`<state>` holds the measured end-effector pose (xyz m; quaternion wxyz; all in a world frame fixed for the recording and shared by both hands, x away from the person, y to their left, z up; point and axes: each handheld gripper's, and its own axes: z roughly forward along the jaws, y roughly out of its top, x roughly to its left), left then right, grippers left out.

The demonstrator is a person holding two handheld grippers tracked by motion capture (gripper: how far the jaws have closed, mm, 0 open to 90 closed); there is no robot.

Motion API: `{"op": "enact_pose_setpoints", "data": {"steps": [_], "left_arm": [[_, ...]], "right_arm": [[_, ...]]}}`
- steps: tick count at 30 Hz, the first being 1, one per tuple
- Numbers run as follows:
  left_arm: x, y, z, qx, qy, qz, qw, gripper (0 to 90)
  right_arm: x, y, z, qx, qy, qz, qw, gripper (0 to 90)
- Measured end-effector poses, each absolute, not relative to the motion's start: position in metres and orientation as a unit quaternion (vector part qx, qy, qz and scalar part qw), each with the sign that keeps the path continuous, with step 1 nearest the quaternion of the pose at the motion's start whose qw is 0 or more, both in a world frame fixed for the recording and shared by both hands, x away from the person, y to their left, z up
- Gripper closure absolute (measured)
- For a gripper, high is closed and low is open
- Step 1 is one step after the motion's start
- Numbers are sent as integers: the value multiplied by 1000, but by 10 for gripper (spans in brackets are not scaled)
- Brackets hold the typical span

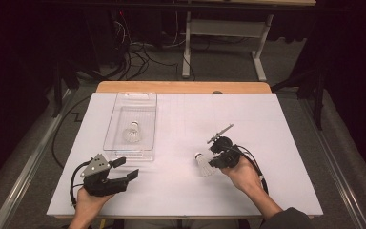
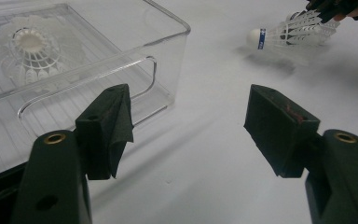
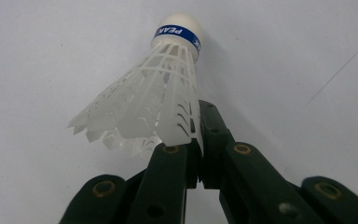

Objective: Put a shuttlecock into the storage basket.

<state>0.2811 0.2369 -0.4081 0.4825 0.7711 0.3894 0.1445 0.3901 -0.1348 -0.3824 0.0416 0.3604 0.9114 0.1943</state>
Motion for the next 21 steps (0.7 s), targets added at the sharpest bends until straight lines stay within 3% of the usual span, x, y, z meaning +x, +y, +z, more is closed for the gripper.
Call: {"op": "enact_pose_setpoints", "data": {"steps": [21], "left_arm": [[285, 230, -396, 782, 378, 146, 474, 323]], "right_arm": [[383, -130, -377, 324, 924, 200, 40, 900]]}}
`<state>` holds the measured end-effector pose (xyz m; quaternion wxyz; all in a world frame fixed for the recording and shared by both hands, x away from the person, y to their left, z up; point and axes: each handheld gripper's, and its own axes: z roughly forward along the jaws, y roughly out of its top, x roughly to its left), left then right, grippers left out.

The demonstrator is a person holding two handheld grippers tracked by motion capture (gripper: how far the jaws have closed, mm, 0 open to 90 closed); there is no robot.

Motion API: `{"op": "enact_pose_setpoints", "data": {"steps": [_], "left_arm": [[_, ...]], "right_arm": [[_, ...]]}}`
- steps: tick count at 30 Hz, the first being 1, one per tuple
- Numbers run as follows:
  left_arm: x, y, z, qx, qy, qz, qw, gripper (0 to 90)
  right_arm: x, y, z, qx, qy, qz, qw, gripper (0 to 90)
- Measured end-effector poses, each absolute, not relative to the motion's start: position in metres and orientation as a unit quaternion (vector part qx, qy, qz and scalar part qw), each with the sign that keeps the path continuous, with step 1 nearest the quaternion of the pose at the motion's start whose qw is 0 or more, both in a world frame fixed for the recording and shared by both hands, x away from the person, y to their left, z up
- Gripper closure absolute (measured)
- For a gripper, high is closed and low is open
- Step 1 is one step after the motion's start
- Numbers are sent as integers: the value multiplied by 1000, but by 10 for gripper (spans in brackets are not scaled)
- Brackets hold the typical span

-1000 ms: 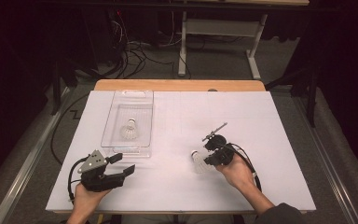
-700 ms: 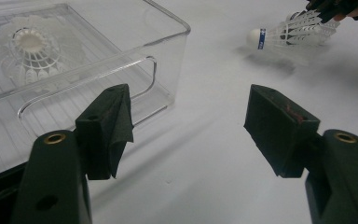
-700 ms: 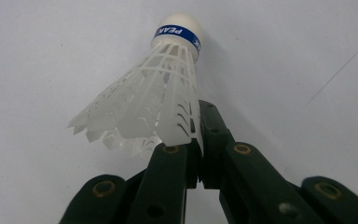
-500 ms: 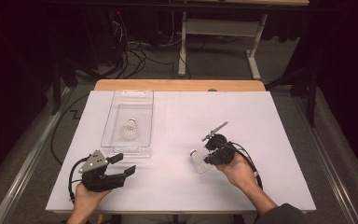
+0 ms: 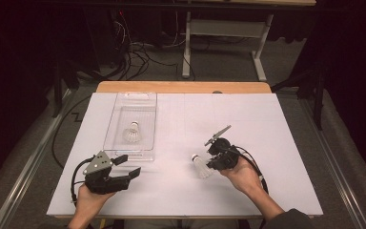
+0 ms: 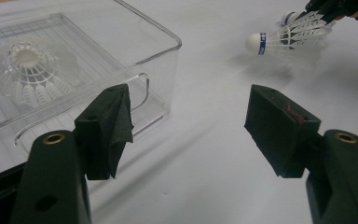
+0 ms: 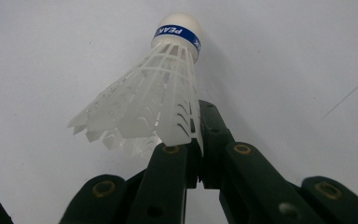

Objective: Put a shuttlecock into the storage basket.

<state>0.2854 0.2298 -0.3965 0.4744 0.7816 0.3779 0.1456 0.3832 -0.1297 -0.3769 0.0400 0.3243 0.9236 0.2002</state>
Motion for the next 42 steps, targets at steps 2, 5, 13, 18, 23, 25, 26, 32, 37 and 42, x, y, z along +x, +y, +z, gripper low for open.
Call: {"op": "enact_pose_setpoints", "data": {"steps": [2, 5, 13, 18, 23, 25, 26, 32, 37, 42], "left_arm": [[286, 229, -395, 785, 378, 147, 469, 323], [287, 226, -393, 785, 377, 144, 470, 323], [289, 220, -387, 794, 370, 138, 463, 328], [293, 215, -382, 801, 368, 132, 453, 327], [297, 208, -378, 812, 362, 129, 439, 333], [299, 206, -376, 815, 361, 128, 436, 335], [299, 206, -376, 815, 361, 128, 435, 335], [303, 199, -375, 815, 357, 125, 438, 332], [306, 191, -373, 812, 350, 128, 450, 322], [309, 184, -371, 811, 341, 127, 459, 312]], "right_arm": [[383, -130, -377, 323, 924, 202, 40, 900], [382, -130, -376, 322, 924, 205, 39, 900], [382, -131, -375, 319, 924, 208, 38, 900], [382, -132, -375, 318, 924, 210, 38, 900], [382, -133, -374, 315, 925, 209, 36, 900], [381, -132, -374, 314, 925, 209, 36, 900], [381, -132, -374, 314, 925, 209, 36, 900], [381, -132, -374, 313, 925, 210, 36, 900], [381, -132, -374, 312, 926, 211, 35, 900], [381, -132, -374, 312, 925, 212, 34, 900]]}}
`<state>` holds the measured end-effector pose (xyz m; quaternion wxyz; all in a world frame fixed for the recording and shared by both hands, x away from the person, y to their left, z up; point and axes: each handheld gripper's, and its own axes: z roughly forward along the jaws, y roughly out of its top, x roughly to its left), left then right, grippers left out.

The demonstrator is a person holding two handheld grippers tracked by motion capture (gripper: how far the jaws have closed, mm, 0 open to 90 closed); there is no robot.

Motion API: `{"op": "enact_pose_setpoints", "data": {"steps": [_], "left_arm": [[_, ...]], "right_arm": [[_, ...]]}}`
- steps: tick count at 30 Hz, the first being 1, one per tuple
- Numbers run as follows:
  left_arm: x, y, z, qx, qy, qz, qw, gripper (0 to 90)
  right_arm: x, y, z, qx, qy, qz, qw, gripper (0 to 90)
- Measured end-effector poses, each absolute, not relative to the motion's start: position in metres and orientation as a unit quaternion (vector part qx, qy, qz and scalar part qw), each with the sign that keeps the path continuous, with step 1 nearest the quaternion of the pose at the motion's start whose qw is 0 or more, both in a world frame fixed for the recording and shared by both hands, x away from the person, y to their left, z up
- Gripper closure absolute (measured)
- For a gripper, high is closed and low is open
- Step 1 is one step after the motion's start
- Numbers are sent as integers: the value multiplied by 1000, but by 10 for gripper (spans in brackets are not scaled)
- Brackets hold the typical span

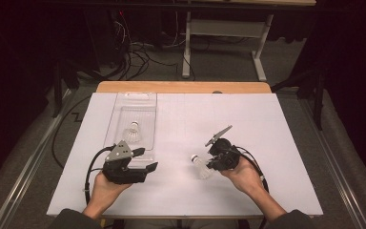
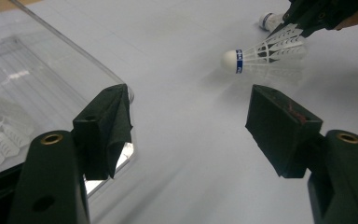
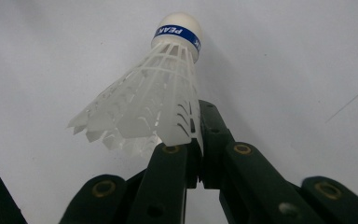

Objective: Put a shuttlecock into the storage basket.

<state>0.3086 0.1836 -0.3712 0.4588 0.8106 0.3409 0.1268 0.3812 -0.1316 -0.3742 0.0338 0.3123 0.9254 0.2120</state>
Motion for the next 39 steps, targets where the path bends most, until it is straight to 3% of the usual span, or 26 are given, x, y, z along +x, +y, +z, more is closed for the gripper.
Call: {"op": "enact_pose_setpoints", "data": {"steps": [24, 39], "left_arm": [[325, 159, -366, 820, 321, 119, 459, 317], [333, 138, -353, 862, 287, 119, 400, 331]], "right_arm": [[381, -130, -372, 303, 928, 216, 29, 900], [382, -126, -372, 293, 932, 211, 25, 900]]}}
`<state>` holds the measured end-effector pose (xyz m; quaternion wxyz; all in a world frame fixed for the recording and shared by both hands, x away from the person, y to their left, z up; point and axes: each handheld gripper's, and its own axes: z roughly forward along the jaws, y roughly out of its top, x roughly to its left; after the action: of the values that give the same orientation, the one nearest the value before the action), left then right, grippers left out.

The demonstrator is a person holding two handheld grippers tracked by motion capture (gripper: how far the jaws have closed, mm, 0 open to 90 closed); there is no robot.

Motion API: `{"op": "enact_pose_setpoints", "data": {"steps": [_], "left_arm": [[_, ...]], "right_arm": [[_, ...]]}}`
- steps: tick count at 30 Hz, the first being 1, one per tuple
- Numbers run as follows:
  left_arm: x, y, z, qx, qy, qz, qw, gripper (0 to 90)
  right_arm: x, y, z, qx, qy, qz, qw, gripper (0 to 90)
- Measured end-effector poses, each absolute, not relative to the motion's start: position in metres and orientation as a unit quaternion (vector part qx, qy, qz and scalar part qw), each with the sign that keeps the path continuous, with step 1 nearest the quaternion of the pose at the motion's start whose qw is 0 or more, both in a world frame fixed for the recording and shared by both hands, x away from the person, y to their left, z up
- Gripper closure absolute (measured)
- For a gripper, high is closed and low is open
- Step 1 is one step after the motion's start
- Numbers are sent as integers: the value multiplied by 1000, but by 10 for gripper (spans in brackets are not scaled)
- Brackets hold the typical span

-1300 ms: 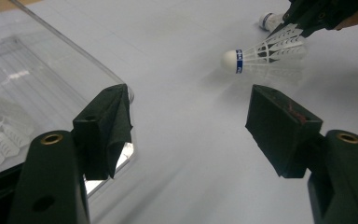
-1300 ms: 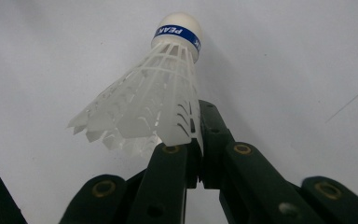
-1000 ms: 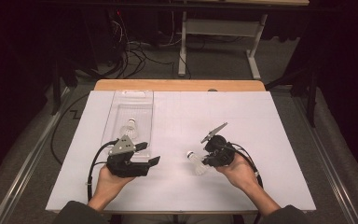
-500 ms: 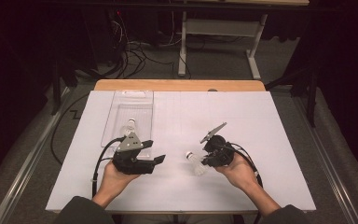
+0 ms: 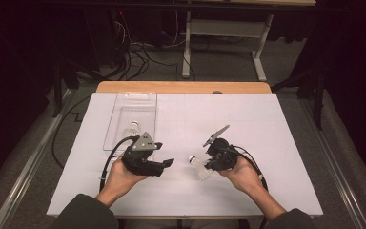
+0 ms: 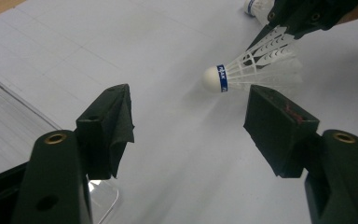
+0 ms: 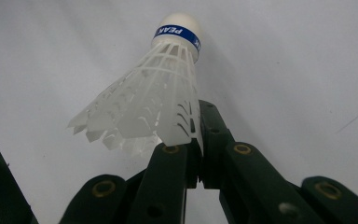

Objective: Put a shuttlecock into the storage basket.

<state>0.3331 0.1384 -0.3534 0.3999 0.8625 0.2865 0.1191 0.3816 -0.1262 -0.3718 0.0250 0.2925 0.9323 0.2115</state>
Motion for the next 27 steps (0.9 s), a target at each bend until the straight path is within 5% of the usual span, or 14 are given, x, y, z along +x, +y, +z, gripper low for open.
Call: {"op": "enact_pose_setpoints", "data": {"steps": [27], "left_arm": [[349, 111, -349, 922, 247, 79, 287, 334]], "right_arm": [[383, -115, -368, 272, 940, 206, 25, 900]]}}
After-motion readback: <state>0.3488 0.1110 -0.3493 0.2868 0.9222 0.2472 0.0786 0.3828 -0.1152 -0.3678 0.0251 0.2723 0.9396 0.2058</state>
